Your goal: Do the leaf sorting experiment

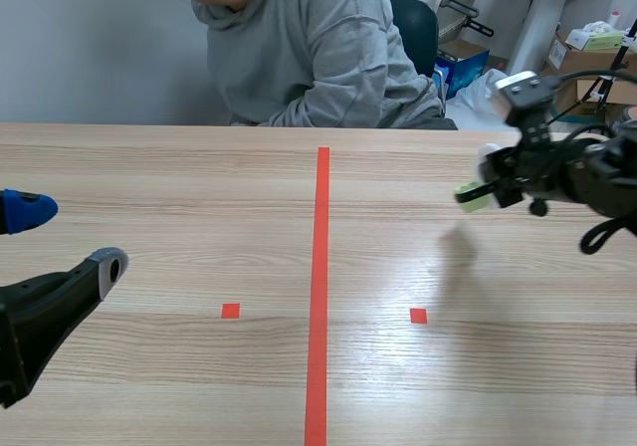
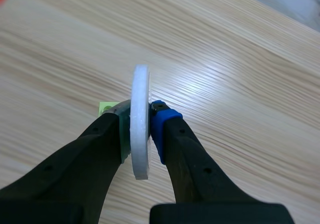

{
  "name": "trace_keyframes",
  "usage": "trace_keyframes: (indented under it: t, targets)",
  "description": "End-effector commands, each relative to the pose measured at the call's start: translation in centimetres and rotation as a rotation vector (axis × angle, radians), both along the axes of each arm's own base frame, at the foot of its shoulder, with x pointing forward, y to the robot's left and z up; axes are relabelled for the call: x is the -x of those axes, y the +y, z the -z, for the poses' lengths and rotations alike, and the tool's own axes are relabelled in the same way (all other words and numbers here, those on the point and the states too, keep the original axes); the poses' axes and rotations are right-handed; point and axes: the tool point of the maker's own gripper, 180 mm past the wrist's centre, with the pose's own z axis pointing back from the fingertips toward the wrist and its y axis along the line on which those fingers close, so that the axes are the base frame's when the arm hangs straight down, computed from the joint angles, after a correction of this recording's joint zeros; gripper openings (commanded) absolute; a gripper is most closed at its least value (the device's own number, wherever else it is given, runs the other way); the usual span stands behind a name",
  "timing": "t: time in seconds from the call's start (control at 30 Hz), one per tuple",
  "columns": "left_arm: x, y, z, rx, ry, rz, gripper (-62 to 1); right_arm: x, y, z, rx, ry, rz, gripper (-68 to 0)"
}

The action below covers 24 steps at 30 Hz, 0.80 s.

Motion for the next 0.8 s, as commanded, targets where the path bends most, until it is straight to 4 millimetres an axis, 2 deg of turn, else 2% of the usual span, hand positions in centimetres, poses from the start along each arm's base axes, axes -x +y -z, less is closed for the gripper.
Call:
trace_keyframes:
  t: [0.0, 0.1, 0.17, 0.23, 0.47, 0.77]
  targets:
    - [-0.2, -0.3, -0.9, 0.027, -0.028, 0.001, -9.9, -0.8, -2.0, -1.7, -0.008, -0.046, 0.045, -65.6]
    - [-0.2, -0.3, -0.9, 0.027, -0.028, 0.001, -9.9, -0.9, -6.1, -3.1, -0.016, -0.093, 0.155, -66.2]
    - [-0.2, -0.3, -0.9, 0.025, -0.025, 0.002, -9.9, -0.8, -7.9, -3.4, -0.023, -0.105, 0.205, -66.2]
    - [-0.2, -0.3, -0.8, 0.024, -0.023, 0.002, -9.9, -0.7, -8.9, -2.9, -0.034, -0.094, 0.237, -66.2]
    - [-0.2, -0.3, -0.8, 0.023, -0.021, 0.002, -9.9, -0.1, -10.3, 0.2, -0.046, -0.039, 0.308, -66.2]
    - [-0.1, -0.3, -0.6, 0.017, -0.012, 0.001, -9.9, 0.7, -10.8, 1.5, -0.026, -0.014, 0.332, -66.2]
